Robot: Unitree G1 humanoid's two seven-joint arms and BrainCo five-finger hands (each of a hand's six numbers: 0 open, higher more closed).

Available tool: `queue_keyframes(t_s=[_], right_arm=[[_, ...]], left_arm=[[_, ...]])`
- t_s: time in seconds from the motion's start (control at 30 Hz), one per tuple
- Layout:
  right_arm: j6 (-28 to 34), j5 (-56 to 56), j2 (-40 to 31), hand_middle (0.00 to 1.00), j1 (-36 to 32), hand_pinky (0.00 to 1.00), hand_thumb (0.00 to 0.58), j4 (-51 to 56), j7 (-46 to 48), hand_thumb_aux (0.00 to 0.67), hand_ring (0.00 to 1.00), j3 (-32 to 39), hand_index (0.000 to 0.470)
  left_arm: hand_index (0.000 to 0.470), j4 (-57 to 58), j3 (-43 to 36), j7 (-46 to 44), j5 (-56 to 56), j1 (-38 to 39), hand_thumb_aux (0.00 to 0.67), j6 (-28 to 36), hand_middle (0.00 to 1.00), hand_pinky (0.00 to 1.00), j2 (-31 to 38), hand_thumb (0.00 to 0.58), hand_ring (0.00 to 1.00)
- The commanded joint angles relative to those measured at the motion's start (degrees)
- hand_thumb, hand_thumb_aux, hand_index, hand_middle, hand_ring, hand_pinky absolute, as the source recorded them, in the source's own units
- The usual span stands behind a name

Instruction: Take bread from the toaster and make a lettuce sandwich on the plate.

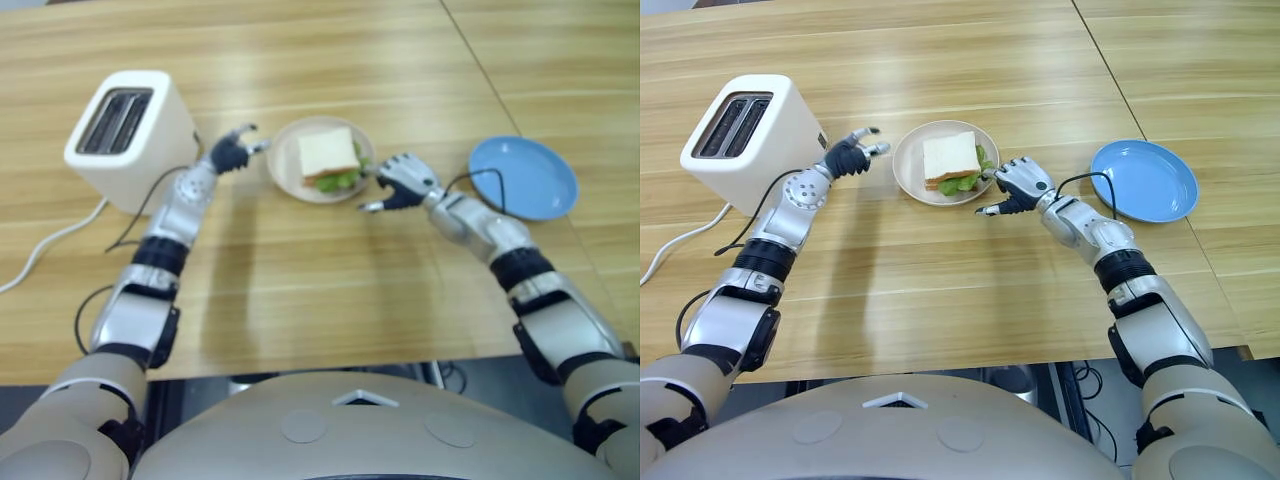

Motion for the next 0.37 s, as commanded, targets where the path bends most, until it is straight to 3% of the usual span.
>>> queue_keyframes(t_s=[0.03, 0.2, 0.37], right_arm=[[-4.2, 13.6, -0.8, 0.0, 4.8, 0.0, 0.0, -7.2, 3.3, 0.0, 0.0, -6.2, 0.0], [-6.6, 37.2, 4.5, 0.0, 10.3, 0.0, 0.0, -13.4, 9.9, 0.0, 0.0, -14.7, 0.0], [-2.2, 58.2, 12.5, 0.0, 11.5, 0.0, 0.0, -16.1, 17.7, 0.0, 0.0, -22.0, 0.0]], left_arm=[[0.0, -4.8, 5.4, 2.0, -5.7, 2.1, 0.0, -6.3, 0.0, 0.0, -0.5, 0.0, 0.0], [0.0, -7.7, 10.0, 2.5, -13.4, 1.6, 0.0, -12.9, 0.0, 0.0, -5.6, 0.0, 0.0], [0.0, -5.0, 9.7, 1.1, -16.1, 0.8, 0.0, -17.3, 0.0, 0.0, -10.7, 0.0, 0.0]])
